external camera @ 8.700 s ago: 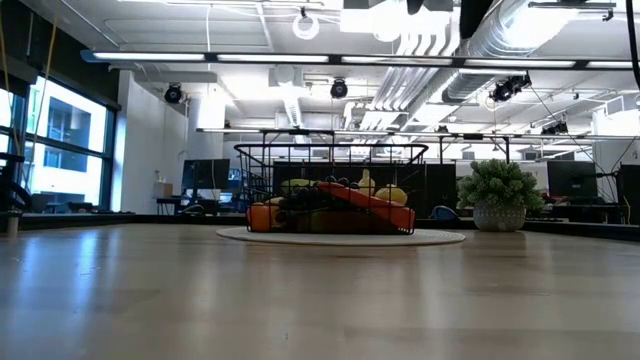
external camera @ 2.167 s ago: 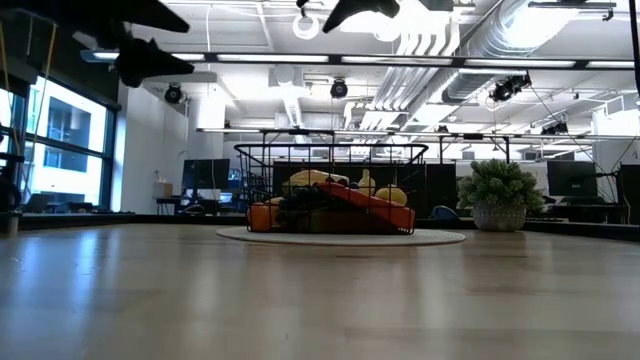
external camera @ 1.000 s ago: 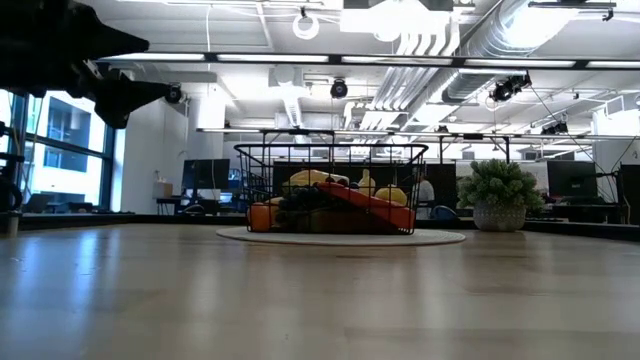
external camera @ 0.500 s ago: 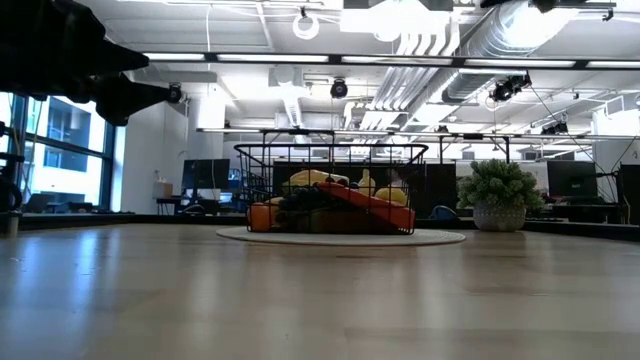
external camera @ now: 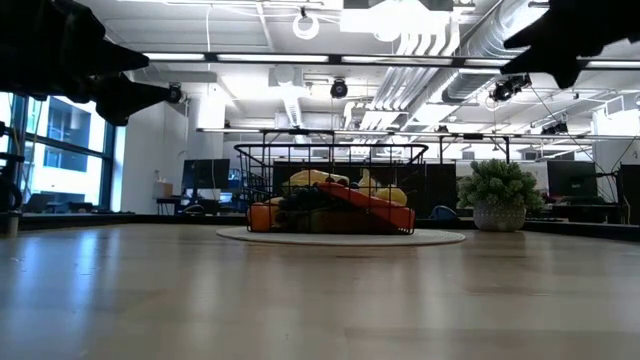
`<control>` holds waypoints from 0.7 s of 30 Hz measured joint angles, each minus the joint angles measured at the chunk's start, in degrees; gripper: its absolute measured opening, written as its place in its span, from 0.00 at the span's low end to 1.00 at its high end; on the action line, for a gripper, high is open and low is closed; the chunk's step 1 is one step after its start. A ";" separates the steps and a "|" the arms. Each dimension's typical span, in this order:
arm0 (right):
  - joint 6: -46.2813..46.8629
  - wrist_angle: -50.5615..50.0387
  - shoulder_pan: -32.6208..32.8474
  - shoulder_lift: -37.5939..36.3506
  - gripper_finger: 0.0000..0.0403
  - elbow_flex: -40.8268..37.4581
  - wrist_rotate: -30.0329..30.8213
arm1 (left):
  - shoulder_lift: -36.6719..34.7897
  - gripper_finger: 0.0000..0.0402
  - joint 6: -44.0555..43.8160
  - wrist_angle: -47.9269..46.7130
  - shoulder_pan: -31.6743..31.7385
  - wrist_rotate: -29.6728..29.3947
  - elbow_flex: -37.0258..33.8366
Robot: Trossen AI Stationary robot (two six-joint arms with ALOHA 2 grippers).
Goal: Build produce basket
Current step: Return to Home Position
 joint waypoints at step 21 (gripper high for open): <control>-0.71 9.19 0.00 -16.21 0.59 -19.28 -1.78 | 0.00 0.86 0.00 0.00 0.00 0.01 0.00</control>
